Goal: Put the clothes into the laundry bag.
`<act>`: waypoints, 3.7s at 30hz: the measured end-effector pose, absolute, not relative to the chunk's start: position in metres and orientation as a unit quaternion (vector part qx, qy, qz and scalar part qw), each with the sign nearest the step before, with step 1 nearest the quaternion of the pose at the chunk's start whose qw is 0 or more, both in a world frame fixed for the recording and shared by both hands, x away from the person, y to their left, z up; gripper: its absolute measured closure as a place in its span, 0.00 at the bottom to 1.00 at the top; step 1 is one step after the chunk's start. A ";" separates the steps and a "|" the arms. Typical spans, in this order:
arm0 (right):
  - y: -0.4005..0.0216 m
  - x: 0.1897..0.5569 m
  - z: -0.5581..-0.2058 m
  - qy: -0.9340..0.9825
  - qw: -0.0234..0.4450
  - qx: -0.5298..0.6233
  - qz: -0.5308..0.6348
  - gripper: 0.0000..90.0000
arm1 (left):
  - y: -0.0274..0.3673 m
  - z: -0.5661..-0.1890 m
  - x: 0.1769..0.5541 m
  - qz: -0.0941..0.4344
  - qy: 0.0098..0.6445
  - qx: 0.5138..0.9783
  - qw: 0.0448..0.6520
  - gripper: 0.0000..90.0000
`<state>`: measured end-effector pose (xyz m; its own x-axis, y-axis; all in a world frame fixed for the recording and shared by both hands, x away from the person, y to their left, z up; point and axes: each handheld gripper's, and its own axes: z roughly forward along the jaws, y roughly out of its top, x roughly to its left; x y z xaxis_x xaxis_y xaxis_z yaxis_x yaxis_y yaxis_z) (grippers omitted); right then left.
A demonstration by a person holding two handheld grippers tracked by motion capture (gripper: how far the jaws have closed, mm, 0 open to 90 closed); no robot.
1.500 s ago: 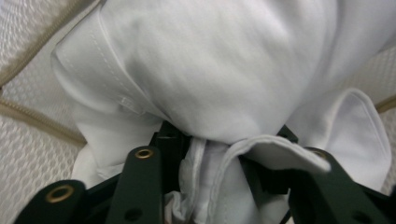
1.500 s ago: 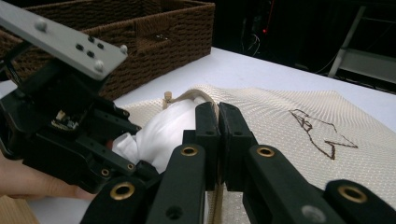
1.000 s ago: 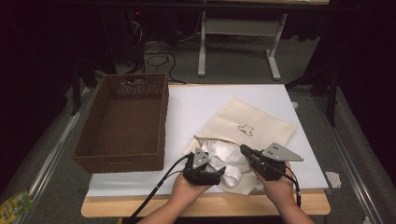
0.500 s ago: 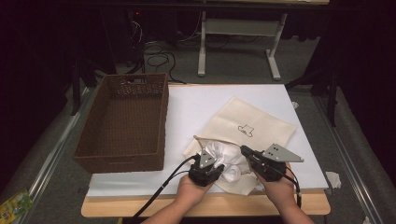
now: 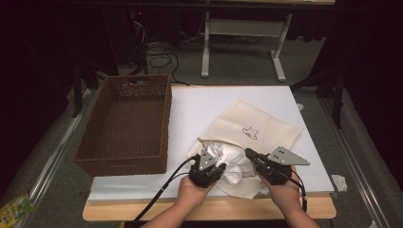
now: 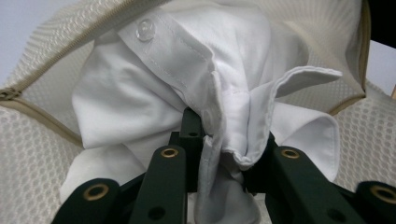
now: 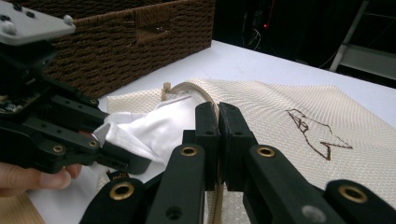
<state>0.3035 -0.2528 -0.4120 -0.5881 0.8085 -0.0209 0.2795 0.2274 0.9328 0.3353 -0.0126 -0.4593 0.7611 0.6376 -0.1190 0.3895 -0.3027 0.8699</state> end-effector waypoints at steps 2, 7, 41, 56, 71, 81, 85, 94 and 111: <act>-0.252 0.303 -0.412 0.736 0.265 0.369 0.501 0.98 | -0.012 -0.456 0.335 0.130 0.320 0.795 0.498 0.83; -0.251 0.302 -0.411 0.737 0.268 0.366 0.502 0.98 | -0.012 -0.451 0.335 0.134 0.319 0.790 0.506 0.83; -0.256 0.304 -0.409 0.727 0.269 0.370 0.511 0.98 | -0.071 -0.461 0.370 0.152 0.327 0.770 0.527 0.83; -0.262 0.307 -0.411 0.719 0.269 0.382 0.515 0.98 | -0.104 -0.470 0.401 0.153 0.335 0.762 0.532 0.82; -0.264 0.308 -0.412 0.718 0.269 0.388 0.512 0.98 | -0.092 -0.461 0.392 0.135 0.306 0.779 0.530 0.48; -0.262 0.307 -0.413 0.720 0.271 0.385 0.510 0.98 | -0.066 -0.458 0.374 0.132 0.300 0.777 0.537 0.46; -0.262 0.307 -0.413 0.721 0.272 0.383 0.509 0.98 | -0.057 -0.457 0.371 0.132 0.303 0.775 0.539 0.46; -0.262 0.306 -0.413 0.721 0.270 0.384 0.510 0.98 | -0.039 -0.451 0.360 0.124 0.300 0.771 0.548 0.46; -0.264 0.301 -0.415 0.725 0.260 0.382 0.511 0.97 | 0.038 -0.449 0.328 0.161 0.298 0.778 0.530 0.41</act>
